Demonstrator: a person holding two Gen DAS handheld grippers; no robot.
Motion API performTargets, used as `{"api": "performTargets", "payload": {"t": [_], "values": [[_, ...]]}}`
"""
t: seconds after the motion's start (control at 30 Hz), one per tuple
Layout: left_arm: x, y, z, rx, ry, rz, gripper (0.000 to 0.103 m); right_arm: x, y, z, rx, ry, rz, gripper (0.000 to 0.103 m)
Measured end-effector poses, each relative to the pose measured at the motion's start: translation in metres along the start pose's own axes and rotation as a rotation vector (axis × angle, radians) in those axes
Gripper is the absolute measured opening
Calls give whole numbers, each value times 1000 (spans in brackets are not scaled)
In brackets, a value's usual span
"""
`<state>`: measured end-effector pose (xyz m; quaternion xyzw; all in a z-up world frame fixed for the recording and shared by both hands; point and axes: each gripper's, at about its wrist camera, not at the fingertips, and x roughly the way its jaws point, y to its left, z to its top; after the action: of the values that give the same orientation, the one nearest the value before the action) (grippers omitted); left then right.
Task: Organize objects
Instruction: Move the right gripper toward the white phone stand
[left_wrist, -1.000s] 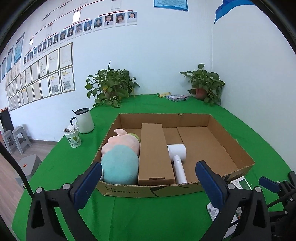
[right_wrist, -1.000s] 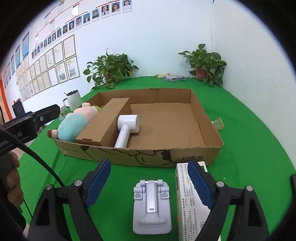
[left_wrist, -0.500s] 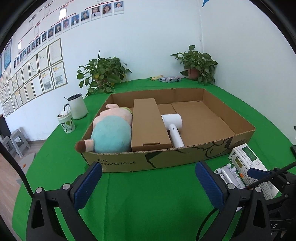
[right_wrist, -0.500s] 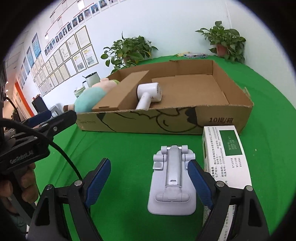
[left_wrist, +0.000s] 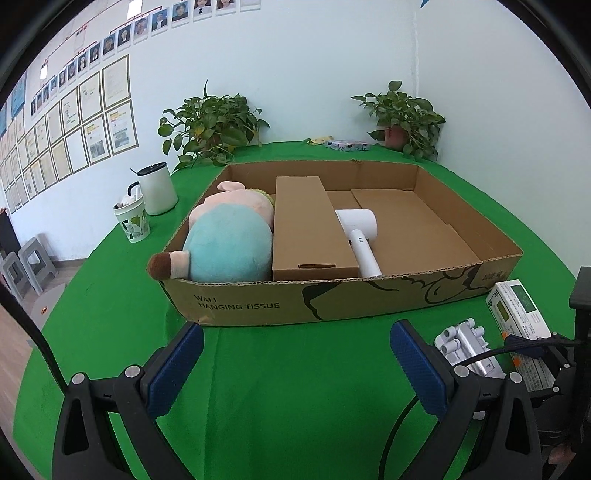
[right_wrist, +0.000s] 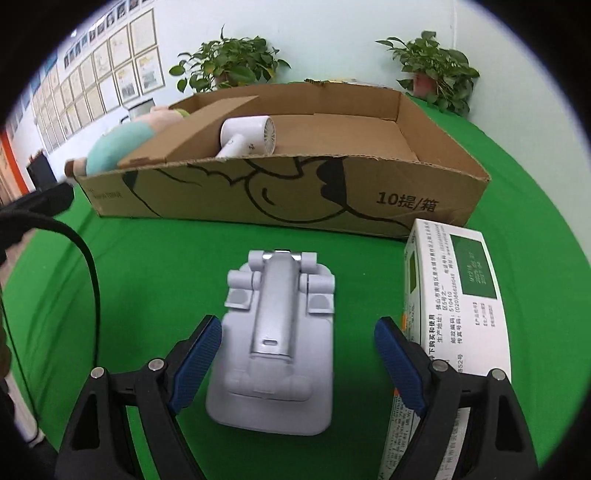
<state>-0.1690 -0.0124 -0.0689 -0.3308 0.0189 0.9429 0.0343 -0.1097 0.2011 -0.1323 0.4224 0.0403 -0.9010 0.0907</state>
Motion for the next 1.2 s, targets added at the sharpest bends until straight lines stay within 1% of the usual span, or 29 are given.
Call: {"api": "performTargets", "payload": {"t": [0.1, 0.13, 0.17, 0.23, 0.27, 0.3, 0.37, 0.4, 0.47, 0.53, 0.63, 0.73, 0.77, 0.83, 0.93, 0.97, 1.0, 1.07, 1.1, 1.2], "values": [[2, 0, 0, -2, 1, -1, 102, 0, 1, -1, -2, -1, 2, 85], [2, 1, 0, -3, 2, -4, 102, 0, 3, -2, -5, 9, 12, 85], [3, 1, 1, -5, 3, -6, 102, 3, 4, -3, 2, 31, 40, 85], [5, 2, 1, -6, 7, -12, 102, 4, 13, -6, -30, 26, 25, 85], [5, 2, 2, -7, 8, -12, 102, 6, 17, -7, -48, 36, 23, 85], [6, 3, 2, -8, 8, -12, 102, 7, 20, -8, -66, 36, 0, 85], [7, 5, 3, -11, 9, -12, 102, 8, 19, -6, -46, 43, -2, 85], [8, 6, 3, -16, 10, -13, 102, 8, 19, -5, -37, 51, -7, 83], [10, 7, 5, -30, 15, -28, 102, 7, 19, -2, -18, 45, -21, 67], [12, 8, 8, -38, 17, -40, 102, 4, 19, -3, 3, 38, 27, 66], [14, 8, 13, -35, 22, -66, 102, -7, 27, -13, -16, 32, 121, 66], [20, 8, 20, -39, 40, -117, 102, -17, 31, -22, -23, 35, 197, 67], [23, 8, 23, -46, 50, -139, 102, -22, 31, -25, -19, 25, 208, 72], [33, 7, 28, -63, 88, -200, 102, -27, 29, -29, -7, 6, 202, 82], [53, -1, 30, -92, 170, -299, 102, -22, 21, -30, 42, 28, 232, 83], [59, -6, 29, -93, 199, -331, 102, -23, 20, -30, 47, 16, 228, 83], [65, -11, 27, -90, 232, -376, 102, -21, 21, -29, 44, 24, 217, 83], [74, -21, 21, -85, 282, -432, 99, -21, 28, -29, -8, 29, 174, 84], [78, -25, 18, -82, 302, -449, 97, -23, 32, -30, -33, 33, 162, 84], [80, -32, 9, -77, 334, -482, 95, -25, 38, -30, -68, 56, 146, 84]]}}
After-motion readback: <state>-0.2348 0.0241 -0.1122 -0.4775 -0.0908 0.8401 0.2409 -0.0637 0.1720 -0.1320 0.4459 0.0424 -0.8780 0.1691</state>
